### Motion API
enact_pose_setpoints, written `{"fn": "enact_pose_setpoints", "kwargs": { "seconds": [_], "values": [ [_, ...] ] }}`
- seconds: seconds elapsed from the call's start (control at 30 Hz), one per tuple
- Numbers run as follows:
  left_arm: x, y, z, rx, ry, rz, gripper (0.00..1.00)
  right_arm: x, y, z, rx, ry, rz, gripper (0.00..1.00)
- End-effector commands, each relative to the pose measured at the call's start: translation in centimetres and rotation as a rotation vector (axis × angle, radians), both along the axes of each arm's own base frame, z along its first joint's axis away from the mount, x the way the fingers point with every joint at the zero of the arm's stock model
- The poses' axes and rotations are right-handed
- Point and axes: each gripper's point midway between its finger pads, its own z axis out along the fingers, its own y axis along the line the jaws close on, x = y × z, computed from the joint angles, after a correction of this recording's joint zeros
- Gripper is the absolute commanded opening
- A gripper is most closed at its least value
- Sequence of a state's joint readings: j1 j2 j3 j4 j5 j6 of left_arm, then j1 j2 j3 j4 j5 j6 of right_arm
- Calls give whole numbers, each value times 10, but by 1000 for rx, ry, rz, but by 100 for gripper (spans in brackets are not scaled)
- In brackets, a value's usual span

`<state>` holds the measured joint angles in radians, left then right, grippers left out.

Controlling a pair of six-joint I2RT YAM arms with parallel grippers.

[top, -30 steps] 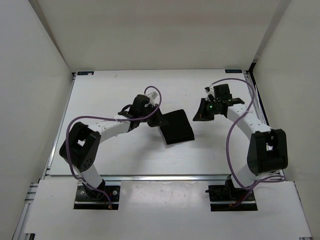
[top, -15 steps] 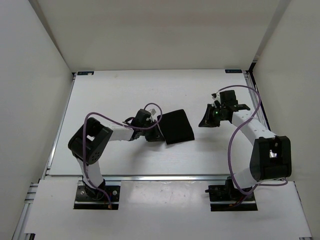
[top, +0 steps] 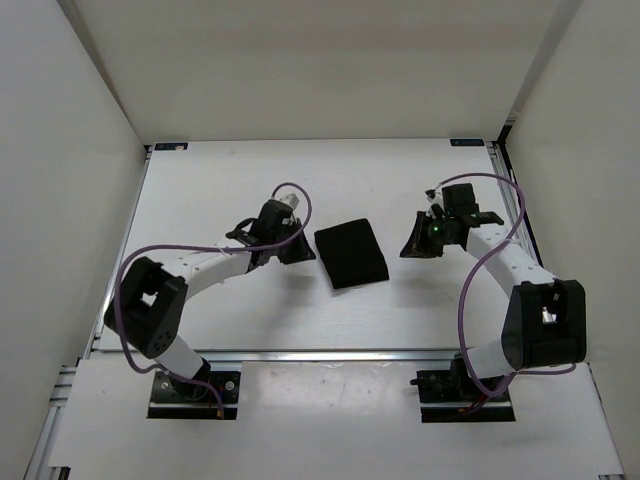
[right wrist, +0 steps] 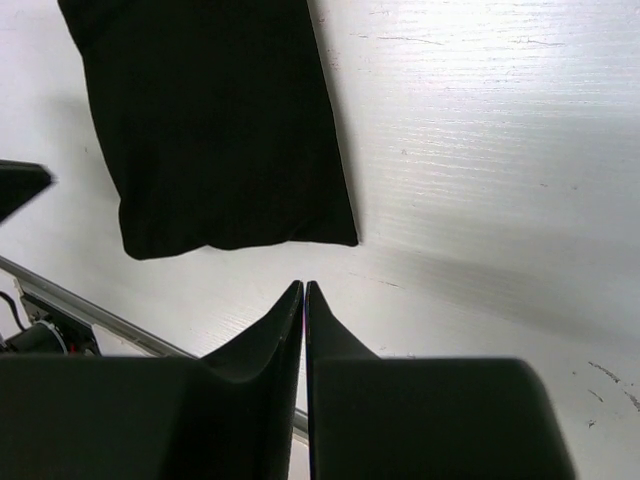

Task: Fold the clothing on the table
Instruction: Fold the skirt

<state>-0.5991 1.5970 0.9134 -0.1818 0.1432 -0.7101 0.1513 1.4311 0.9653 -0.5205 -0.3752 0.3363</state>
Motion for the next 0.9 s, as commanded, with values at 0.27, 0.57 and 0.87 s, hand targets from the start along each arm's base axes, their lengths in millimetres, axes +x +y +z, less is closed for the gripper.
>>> {"fn": "enact_pose_setpoints", "kwargs": {
  "seconds": [0.27, 0.57, 0.87],
  "values": [
    [-17, -40, 6, -205, 46, -69, 0, 6, 2, 9, -26, -42, 41, 6],
    [-41, -14, -89, 28, 194, -56, 0, -9, -13, 4, -49, -33, 31, 6],
    [-1, 0, 0, 58, -46, 33, 0, -7, -20, 14, -59, -66, 5, 6]
  ]
}}
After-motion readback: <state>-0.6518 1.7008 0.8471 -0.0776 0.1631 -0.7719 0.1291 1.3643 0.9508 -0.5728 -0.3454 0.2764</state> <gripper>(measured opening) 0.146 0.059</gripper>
